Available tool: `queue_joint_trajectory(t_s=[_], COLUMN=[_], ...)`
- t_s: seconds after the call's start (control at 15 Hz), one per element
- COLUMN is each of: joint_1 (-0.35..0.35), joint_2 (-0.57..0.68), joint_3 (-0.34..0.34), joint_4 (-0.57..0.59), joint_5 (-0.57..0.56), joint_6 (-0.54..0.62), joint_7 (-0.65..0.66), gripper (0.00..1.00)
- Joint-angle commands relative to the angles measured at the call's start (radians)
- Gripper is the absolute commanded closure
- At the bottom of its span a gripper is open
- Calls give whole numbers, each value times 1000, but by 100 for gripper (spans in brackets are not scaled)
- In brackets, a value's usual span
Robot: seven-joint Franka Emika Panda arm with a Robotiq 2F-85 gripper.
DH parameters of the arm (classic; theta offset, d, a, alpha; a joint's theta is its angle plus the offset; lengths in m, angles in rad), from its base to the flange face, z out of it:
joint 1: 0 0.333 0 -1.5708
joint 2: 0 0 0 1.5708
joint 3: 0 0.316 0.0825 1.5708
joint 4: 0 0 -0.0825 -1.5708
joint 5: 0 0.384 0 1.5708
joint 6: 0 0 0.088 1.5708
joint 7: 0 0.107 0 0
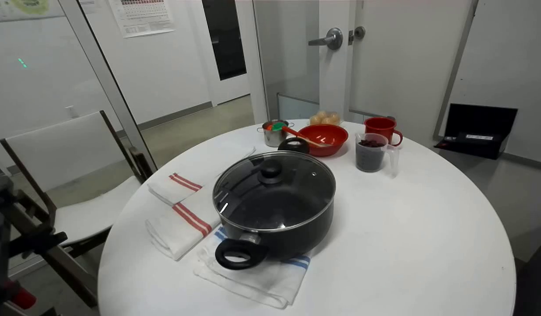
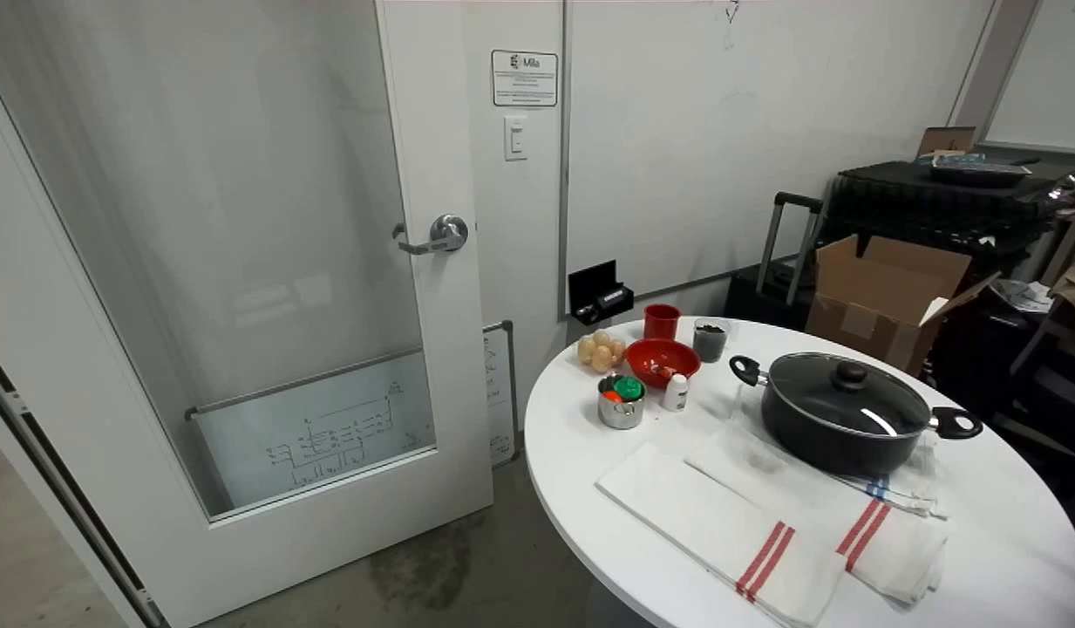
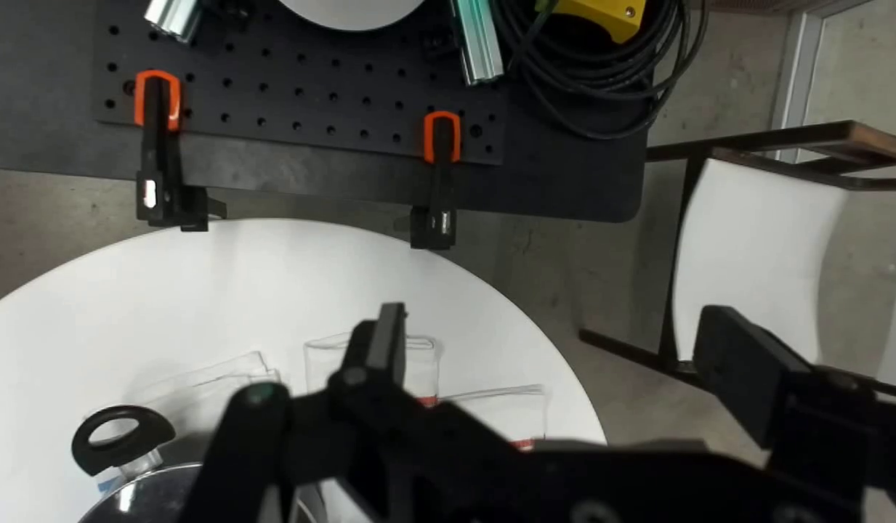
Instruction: Remove the glass lid from the pot.
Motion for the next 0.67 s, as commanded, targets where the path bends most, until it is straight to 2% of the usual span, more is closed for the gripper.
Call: queue_joint_trajectory(t_s=[0.0, 0.33, 0.6], joint_1=[-15, -49, -88], joint_2=[8, 100, 239], joint_3=[12, 16, 19], joint_4=[5, 37, 77], joint_5=[5, -40, -112], joint_6=[-3, 27, 107], joint_7=[-12, -6, 7], gripper=[0, 0, 0])
